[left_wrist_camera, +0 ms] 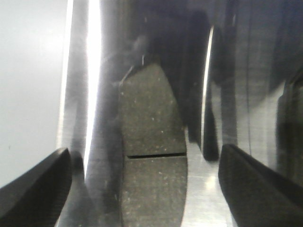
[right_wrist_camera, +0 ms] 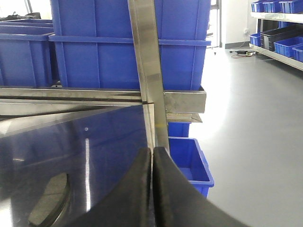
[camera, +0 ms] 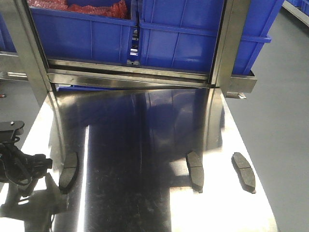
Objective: Move and align brake pads A on conveyor
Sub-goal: 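Close the left gripper on the outer dark brake pad and lift it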
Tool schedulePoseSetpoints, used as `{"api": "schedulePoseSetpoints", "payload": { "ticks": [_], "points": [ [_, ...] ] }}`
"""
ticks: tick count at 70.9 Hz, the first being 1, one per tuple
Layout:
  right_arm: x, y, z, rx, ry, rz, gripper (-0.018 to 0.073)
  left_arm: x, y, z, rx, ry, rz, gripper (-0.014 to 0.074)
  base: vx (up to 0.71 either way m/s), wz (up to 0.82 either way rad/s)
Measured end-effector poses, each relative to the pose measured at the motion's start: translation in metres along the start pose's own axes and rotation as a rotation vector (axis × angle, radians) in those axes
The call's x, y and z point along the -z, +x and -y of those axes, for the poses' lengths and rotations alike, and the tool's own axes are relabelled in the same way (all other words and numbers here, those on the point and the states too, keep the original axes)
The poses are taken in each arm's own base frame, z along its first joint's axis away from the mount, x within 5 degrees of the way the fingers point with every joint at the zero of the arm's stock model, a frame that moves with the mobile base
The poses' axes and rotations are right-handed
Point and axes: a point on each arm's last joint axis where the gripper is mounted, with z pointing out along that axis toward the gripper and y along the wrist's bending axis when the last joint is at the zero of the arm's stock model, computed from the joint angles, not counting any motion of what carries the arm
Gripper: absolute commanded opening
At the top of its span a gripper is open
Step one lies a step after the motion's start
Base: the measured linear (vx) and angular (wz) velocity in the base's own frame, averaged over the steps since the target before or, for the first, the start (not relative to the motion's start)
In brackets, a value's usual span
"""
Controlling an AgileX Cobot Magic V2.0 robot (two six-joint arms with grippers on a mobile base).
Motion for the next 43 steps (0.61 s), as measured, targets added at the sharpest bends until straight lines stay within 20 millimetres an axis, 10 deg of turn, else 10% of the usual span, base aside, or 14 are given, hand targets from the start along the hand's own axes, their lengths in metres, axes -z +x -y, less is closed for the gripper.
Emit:
{"api": "schedulePoseSetpoints", "payload": {
  "ticks": [43],
  "points": [
    [0.0, 0.0, 0.0, 0.0, 0.0, 0.0, -0.0008, -0.0002, -0.0026, 0.0005, 0.001, 0.002, 0.009, 0.0188, 0.0, 0.0]
  ]
}}
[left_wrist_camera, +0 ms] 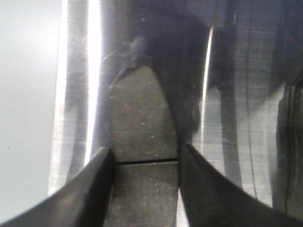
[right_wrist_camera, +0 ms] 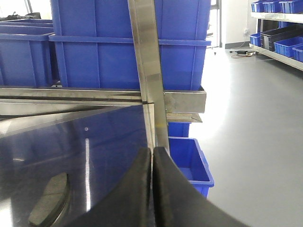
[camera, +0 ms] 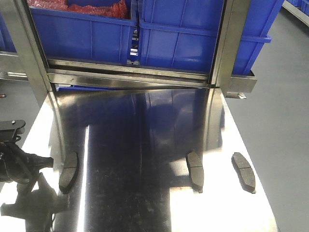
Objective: Move and align brake pads A on conveyor
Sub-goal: 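Close the left gripper on the outer dark brake pad and lift it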
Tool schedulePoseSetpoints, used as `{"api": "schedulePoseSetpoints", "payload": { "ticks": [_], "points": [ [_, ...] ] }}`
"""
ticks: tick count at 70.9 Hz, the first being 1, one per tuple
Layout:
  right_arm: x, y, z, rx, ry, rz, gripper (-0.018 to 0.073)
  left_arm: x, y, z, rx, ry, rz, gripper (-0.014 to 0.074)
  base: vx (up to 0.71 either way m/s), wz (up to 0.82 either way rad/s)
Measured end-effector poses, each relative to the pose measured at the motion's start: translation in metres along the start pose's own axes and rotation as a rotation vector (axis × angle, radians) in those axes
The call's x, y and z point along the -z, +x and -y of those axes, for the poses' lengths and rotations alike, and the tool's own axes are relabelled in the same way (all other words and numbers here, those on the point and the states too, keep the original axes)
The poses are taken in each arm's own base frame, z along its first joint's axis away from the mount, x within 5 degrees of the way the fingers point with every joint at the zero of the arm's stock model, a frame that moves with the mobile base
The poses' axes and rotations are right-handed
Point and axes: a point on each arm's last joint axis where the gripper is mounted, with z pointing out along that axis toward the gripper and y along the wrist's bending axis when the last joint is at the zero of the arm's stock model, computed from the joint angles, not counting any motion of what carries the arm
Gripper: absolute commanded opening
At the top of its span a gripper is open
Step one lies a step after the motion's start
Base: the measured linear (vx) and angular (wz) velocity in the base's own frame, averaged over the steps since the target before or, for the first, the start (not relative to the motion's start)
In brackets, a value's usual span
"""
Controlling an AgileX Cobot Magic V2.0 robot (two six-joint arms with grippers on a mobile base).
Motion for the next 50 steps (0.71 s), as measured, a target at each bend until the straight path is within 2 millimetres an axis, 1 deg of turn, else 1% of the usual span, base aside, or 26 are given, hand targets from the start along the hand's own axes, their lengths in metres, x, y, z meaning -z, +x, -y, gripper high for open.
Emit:
{"api": "schedulePoseSetpoints", "payload": {
  "ticks": [14, 28, 37, 50],
  "points": [
    [0.0, 0.0, 0.0, 0.0, 0.0, 0.0, -0.0008, 0.0, 0.0, 0.0, 0.0, 0.0, 0.0, 0.0118, 0.0, 0.0],
    [0.0, 0.0, 0.0, 0.0, 0.0, 0.0, -0.0008, 0.001, 0.0, 0.0, 0.0, 0.0, 0.001, 0.0114, 0.0, 0.0],
    [0.0, 0.0, 0.0, 0.0, 0.0, 0.0, -0.0008, 0.01, -0.001, 0.0, 0.001, 0.002, 0.016, 0.0114, 0.0, 0.0],
    [0.0, 0.0, 0.0, 0.0, 0.0, 0.0, -0.0008, 0.03, -0.003, 0.0, 0.002, 0.01, 0.066, 0.0114, 0.0, 0.0]
  ]
}}
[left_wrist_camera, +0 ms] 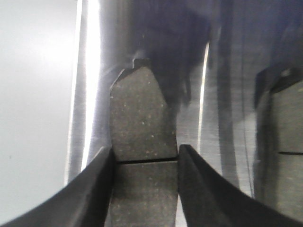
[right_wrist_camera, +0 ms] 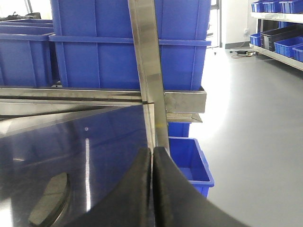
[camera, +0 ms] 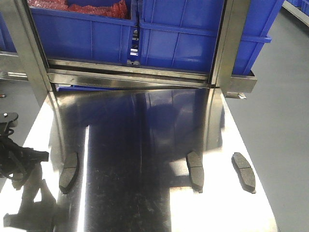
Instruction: Move and align brake pads A on conveyor
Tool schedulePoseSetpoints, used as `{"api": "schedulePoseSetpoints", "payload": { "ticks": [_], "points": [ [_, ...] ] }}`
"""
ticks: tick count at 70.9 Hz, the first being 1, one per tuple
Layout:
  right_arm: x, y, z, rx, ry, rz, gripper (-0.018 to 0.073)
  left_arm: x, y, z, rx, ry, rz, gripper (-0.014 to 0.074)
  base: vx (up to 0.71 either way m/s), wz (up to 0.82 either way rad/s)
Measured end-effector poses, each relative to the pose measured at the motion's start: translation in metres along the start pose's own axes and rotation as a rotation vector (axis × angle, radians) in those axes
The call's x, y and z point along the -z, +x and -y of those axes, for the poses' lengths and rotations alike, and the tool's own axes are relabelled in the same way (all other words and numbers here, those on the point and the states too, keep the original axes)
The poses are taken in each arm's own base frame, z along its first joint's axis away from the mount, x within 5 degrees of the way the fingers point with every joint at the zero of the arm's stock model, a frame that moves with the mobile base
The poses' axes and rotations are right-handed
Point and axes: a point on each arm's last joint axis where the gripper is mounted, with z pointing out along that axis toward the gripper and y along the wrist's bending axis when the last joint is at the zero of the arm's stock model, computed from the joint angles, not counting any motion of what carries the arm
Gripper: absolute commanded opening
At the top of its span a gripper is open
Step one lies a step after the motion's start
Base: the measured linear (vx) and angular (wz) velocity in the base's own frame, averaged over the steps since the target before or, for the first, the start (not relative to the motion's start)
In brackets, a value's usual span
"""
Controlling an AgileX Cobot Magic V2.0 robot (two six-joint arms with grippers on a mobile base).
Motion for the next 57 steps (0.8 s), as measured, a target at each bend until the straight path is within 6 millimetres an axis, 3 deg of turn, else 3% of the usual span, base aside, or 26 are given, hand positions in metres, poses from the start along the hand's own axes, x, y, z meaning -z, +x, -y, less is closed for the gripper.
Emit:
{"api": "schedulePoseSetpoints", "payload": {
  "ticks": [19, 57],
  "points": [
    [0.0, 0.0, 0.0, 0.0, 0.0, 0.0, -0.0008, 0.031, 0.002, -0.001, -0.003, -0.001, 0.019, 0.0118, 0.0, 0.0],
    [0.0, 0.0, 0.0, 0.0, 0.0, 0.0, -0.0008, 0.139, 0.023, -0.008, -0.009, 0.035, 0.266, 0.0118, 0.0, 0.0]
  ]
}}
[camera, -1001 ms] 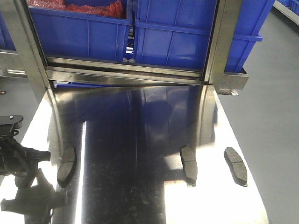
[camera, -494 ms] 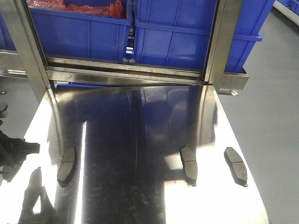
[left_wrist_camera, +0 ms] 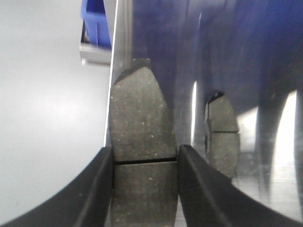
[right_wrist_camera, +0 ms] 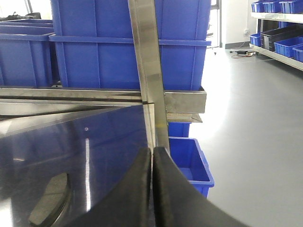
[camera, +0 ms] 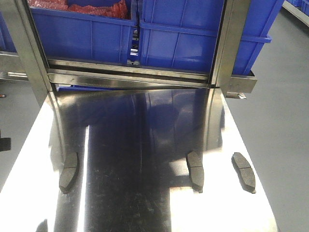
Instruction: Move and align brake pads A on conveyor
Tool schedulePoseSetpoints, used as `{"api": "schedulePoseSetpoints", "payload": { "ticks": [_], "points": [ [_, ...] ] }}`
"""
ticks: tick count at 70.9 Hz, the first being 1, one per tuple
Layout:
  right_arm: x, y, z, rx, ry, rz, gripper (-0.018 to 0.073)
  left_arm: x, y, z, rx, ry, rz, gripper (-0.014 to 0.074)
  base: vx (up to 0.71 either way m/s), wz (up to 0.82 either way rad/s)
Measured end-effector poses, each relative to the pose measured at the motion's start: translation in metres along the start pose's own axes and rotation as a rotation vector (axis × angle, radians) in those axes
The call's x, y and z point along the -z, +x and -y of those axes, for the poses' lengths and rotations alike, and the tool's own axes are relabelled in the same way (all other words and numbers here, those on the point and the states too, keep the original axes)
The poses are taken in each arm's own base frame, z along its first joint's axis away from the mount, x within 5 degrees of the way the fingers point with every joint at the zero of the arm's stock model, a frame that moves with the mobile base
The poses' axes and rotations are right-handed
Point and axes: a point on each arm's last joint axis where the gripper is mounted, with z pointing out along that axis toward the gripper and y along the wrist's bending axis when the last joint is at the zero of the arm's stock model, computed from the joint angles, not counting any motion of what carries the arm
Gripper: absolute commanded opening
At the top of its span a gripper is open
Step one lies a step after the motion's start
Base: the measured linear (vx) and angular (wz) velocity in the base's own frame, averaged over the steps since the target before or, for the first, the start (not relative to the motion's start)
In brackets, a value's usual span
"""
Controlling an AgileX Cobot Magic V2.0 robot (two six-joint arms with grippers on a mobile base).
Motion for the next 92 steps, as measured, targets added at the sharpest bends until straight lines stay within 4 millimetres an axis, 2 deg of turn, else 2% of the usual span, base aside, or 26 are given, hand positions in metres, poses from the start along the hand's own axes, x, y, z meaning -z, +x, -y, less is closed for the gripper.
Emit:
{"api": "schedulePoseSetpoints", "payload": {
  "ticks": [10, 23, 92],
  "points": [
    [0.0, 0.0, 0.0, 0.0, 0.0, 0.0, -0.0008, 0.019, 0.001, -0.001, 0.0, 0.008, 0.062, 0.0118, 0.0, 0.0],
    [0.0, 0.0, 0.0, 0.0, 0.0, 0.0, -0.0008, 0.027, 0.004, -0.002, 0.001, 0.011, 0.087, 0.0118, 0.0, 0.0],
    [0.0, 0.0, 0.0, 0.0, 0.0, 0.0, -0.0008, 0.027, 0.005, -0.002, -0.001, 0.01, 0.081, 0.0118, 0.0, 0.0]
  ]
}}
